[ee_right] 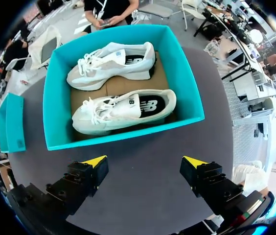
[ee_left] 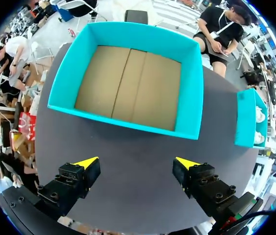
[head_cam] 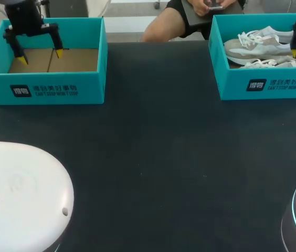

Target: Take the shoe out of the shoebox, open the shoe tongue, remove and reinsert the insole, then place the shoe into the shoebox

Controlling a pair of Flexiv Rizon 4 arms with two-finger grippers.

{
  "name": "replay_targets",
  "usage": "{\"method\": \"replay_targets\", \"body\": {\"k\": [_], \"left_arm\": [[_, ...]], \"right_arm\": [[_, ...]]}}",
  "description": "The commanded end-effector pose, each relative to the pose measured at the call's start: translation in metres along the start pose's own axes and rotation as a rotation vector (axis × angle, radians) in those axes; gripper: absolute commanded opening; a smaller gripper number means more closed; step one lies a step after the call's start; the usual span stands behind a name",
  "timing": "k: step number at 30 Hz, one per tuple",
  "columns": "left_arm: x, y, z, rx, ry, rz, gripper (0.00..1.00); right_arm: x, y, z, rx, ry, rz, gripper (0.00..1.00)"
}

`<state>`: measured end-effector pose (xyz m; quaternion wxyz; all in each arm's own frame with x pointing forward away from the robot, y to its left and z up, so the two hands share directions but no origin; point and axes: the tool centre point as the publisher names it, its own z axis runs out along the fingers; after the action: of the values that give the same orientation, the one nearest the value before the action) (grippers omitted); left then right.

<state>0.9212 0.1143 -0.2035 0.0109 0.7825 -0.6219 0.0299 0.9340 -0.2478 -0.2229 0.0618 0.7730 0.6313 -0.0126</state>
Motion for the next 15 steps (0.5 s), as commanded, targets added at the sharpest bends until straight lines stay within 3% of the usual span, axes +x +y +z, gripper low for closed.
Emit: {"method": "replay_targets", "body": {"k": [1,9,15], "left_arm": [[-0.005,-0.001,0.003,-0.015,-0.005,-0.019,1.0],[-0.019,0.0,0.013,-0.01,-0.02,-0.063,1.0],[-0.024,-0.002,0.014,0.004,-0.006,-0.103,1.0]], "right_arm": [[-0.01,-0.014,0.001,-0.027,0.026,0.009,1.0],[-0.012,-0.034,0.005,0.0,0.035,0.035,1.0],[-0.011,-0.039,0.007,0.008,0.041,0.051,1.0]]}}
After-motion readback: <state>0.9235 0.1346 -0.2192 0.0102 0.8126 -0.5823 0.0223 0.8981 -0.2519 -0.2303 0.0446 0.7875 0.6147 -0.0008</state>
